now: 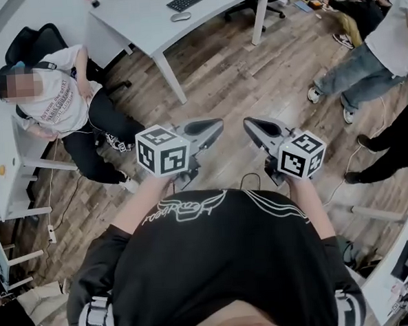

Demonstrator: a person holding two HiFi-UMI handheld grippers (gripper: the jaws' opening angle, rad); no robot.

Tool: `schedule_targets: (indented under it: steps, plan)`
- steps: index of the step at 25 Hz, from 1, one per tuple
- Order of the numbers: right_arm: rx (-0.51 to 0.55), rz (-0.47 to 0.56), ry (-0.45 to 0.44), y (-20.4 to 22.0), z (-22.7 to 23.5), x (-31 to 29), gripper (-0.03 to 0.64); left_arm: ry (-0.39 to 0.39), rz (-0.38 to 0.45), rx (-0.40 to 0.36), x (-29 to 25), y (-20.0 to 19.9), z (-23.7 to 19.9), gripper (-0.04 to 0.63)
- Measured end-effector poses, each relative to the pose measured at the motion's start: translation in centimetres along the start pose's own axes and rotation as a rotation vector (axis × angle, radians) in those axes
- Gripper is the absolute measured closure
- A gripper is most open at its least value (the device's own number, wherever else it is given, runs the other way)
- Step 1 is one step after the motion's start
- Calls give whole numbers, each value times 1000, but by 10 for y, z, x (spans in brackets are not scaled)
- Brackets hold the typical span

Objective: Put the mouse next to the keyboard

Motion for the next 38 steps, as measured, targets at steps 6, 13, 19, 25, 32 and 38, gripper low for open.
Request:
schedule_targets:
  steps: [6,13,19,25,32,38]
  plan:
    - [-4,14,11,-16,29,-9,607,1,-14,-5,-20,-12,-17,589]
    - [-18,-14,38,-27,71,-53,607,31,0,10,-37,-40,-79,589]
    - [11,-55,46,-57,120,-119,607,44,25,50,-52,-80,-163,589]
    - [-4,-104,25,-102,171,-228,607,-8,36,48,-47,-143,-281,589]
    - [78,-110,-11,-172,205,-354,607,-65,68,64,-23,-203,-392,589]
    - [157,-81,-74,-199,208,-409,607,-114,95,93,-9,-214,-438,589]
Point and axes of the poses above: the fingertips, and each gripper's own axes: x backward along the fingers, z to its right, y out of its underside, the point moved 3 cm from there along x, backward along the fingers, and after that the axes turned 11 degrees about y, right-handed, at the moved point
